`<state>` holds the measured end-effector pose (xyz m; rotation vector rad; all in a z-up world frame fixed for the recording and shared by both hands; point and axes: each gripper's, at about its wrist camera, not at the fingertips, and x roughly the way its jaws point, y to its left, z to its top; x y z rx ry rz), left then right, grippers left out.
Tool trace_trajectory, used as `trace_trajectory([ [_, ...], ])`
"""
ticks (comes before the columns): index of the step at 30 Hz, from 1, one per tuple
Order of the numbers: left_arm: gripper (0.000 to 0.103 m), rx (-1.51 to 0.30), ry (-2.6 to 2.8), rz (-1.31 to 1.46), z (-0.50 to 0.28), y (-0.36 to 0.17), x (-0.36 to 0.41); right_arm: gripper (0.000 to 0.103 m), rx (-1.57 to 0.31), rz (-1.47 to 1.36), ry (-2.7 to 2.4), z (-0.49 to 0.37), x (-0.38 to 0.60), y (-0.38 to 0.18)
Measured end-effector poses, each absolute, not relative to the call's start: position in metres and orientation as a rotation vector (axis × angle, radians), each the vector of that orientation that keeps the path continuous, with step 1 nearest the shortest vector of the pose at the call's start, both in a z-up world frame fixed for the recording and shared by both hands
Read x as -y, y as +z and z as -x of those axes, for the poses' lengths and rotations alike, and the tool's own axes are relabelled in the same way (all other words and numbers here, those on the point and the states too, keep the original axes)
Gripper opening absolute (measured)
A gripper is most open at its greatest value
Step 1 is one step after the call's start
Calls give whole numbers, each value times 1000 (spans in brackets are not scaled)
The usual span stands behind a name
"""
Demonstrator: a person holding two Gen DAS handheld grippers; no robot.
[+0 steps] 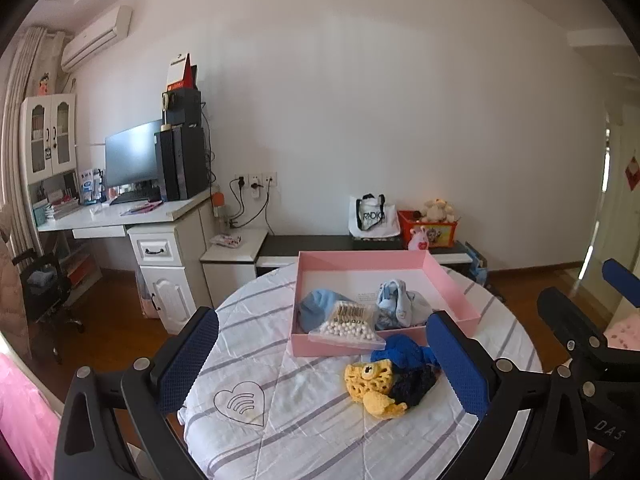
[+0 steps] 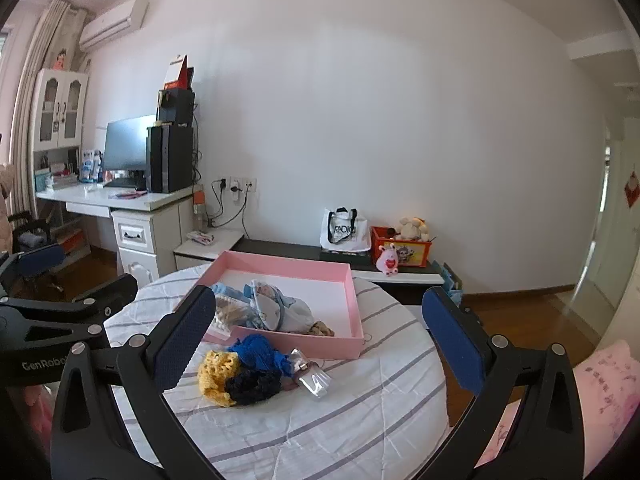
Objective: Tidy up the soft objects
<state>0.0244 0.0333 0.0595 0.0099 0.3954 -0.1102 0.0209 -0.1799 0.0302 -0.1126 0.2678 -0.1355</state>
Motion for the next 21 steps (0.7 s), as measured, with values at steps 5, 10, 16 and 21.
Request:
trace_trajectory([
  [5,103,-398,-106,-11,-22,58,-31,103,-261,113,-128,-19,180,30],
  [10,103,-411,-108,-9,-27,57,-30,103,-277,100,-123,-22,183,28],
  [16,103,-420,-113,-4,-31,57,-30,103,-284,103,-129,-24,182,27],
  [21,103,-428,-123,-6,-34,55,-30,103,-283,107,-134,-24,183,27],
])
